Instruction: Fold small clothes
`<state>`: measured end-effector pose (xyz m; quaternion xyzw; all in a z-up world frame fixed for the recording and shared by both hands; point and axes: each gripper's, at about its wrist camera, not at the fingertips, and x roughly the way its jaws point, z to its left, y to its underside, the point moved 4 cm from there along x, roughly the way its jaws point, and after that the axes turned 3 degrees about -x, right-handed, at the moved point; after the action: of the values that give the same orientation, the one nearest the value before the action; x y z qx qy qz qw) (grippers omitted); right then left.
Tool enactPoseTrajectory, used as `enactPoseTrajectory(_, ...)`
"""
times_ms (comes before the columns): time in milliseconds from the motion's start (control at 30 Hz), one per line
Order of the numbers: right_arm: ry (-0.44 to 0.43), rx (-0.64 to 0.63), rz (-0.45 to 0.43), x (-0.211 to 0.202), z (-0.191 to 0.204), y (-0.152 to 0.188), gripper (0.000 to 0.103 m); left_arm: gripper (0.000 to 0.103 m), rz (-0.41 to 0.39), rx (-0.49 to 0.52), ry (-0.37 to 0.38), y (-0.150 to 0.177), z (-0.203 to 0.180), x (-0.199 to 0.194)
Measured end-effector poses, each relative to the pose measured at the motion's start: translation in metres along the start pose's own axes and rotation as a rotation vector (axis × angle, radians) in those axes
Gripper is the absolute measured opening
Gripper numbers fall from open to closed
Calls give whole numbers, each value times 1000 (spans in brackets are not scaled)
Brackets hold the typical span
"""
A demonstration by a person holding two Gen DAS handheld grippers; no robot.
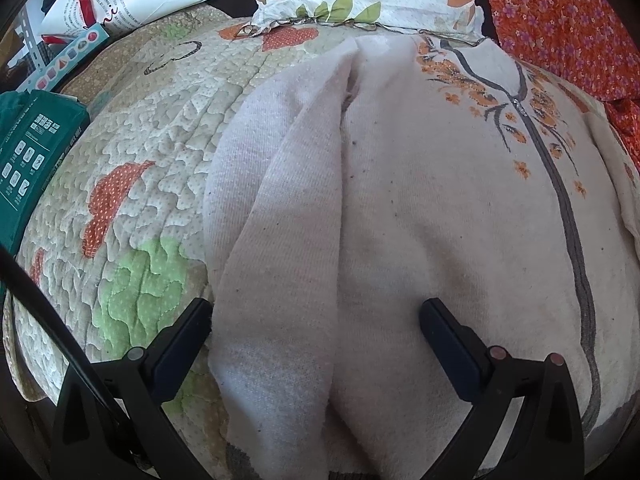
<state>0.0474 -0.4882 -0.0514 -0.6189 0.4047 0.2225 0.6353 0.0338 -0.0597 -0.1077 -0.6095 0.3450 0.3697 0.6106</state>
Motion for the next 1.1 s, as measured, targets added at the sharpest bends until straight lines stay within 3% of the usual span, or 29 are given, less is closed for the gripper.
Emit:
enactPoseTrajectory(100,-7,-5,-1,0,0,1,76,102,-2,12,10,-2,-1,-4)
enactPoseTrajectory(267,-64,19,-42,-13,-4,1,76,101,-124,-9,41,-11,1,-32)
enactPoseTrajectory(333,-113,29,-50,-23,-3,2,76,101,-148,-25,52,-13,4,-39)
enactPoseTrajectory(467,-331,73,-31,-55,13,15,76,101,-121,-61,87,-14,11,-37)
enactPoseTrajectory(533,-369,51,-9,-68,27,30,76,101,-108,-97,118,-15,17,-37)
enactPoseTrajectory(667,-352,-4,4,-84,52,62,76,101,-99,-156,167,-10,27,-42)
enactPoseTrajectory(800,-249,-83,21,-85,74,91,76,101,-105,-170,173,-7,33,-46)
enactPoseTrajectory(833,-193,-110,23,-82,78,94,74,101,-106,-171,172,-7,34,-47)
enactPoseTrajectory(933,-106,-134,21,-73,71,95,12,101,-113,-177,172,-5,38,-50)
enactPoseTrajectory(1033,-152,-25,1,-80,43,84,12,101,-125,-187,172,-4,43,-53)
enactPoseTrajectory(1100,-111,31,-51,-96,13,71,11,101,-132,-199,173,-4,46,-55)
